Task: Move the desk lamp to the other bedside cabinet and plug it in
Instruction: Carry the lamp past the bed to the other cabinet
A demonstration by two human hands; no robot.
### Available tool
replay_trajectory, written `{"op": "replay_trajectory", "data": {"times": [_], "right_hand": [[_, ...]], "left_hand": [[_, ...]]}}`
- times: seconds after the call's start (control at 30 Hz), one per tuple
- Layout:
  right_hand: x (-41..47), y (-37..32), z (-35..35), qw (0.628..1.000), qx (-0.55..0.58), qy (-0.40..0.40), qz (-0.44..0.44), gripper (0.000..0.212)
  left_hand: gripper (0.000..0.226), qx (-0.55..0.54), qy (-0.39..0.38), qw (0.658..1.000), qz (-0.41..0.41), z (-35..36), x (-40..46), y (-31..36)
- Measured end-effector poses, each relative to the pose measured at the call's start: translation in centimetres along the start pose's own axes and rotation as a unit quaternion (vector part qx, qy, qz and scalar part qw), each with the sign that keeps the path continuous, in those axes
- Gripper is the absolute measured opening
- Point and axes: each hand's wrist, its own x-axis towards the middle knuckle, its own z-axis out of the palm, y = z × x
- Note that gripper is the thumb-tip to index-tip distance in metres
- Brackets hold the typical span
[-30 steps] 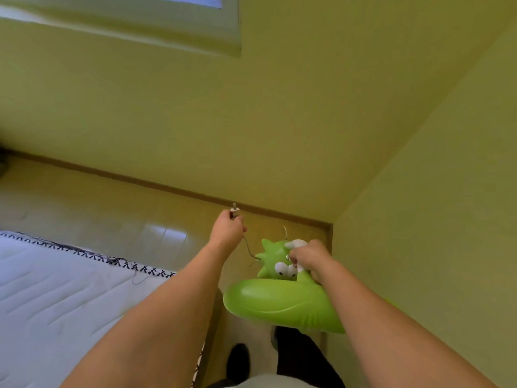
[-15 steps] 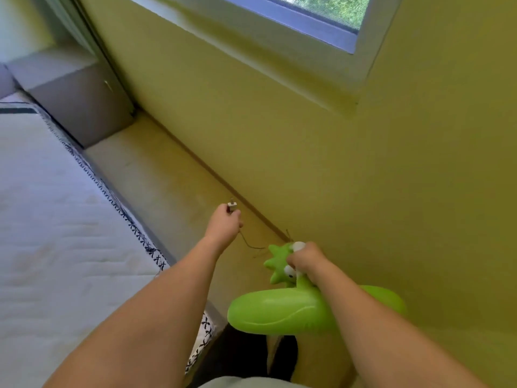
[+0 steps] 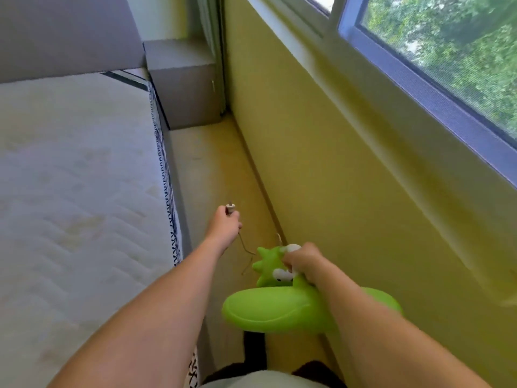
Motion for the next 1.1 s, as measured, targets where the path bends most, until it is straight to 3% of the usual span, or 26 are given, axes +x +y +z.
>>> {"op": "replay_trajectory", "data": {"times": [0.4, 0.63, 0.8, 1.1], "right_hand": [[10.6, -18.3, 1.3, 0.989, -0.094, -0.064, -0.094, 0.044], [17.5, -30.1, -0.3, 0.975, -0.142, -0.094, -0.143, 0.048], [20.7, -36.6, -1.4, 0.967, -0.155, -0.09, -0.184, 0.023], [29.6, -49.2, -1.0, 0.966, -0.193, -0.066, -0.158, 0.023]], "left_hand": [[0.023, -0.061, 0.136, 0.987, -0.062, -6.3, 12.5, 5.6], [0.015, -0.064, 0.211, 0.973, -0.068, -10.0, 21.7, 12.5], [0.013, -0.07, 0.199, 0.975, -0.063, -10.2, 26.8, 15.8], [0.013, -0.072, 0.202, 0.975, -0.06, -14.5, 41.4, 20.1]]}}
